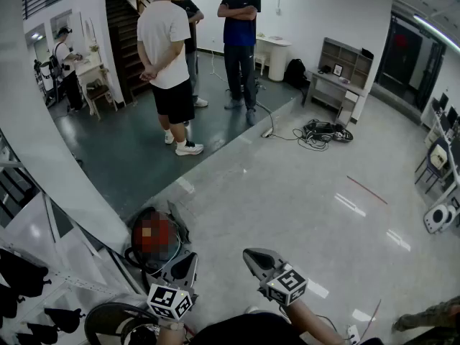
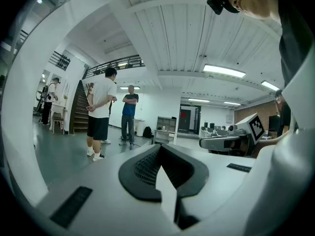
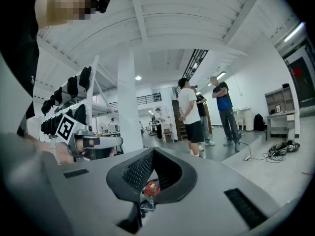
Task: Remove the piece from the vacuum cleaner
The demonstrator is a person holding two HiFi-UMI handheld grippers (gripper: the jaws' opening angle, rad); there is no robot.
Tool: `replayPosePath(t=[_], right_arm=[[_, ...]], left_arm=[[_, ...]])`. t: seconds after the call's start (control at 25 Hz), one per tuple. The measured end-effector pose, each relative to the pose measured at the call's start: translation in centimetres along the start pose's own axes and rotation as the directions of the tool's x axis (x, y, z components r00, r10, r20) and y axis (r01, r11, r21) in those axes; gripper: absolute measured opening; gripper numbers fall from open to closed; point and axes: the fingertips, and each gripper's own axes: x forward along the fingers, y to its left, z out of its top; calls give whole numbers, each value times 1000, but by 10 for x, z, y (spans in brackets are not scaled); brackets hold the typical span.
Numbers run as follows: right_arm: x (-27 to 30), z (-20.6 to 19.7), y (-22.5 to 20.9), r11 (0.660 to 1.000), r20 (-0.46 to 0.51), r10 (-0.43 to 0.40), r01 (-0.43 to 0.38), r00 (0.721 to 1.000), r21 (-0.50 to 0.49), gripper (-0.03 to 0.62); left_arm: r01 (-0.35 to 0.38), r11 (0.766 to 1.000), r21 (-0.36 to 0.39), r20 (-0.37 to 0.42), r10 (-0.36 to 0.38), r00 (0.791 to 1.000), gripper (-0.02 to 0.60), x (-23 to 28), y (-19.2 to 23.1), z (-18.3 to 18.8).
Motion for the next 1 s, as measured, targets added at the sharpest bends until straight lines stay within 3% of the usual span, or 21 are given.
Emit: replayPosePath(t=[0.48, 1.0], right_arm=[[-15, 8, -58, 1000, 15, 5, -6, 1000, 30, 28], [-48, -20, -152, 987, 19, -44, 40, 999, 157, 28]], left_arm=[[6, 1000, 20, -22, -6, 1000, 17, 63, -27, 5], [0, 999, 43, -111, 5, 994, 17, 133, -59, -27]])
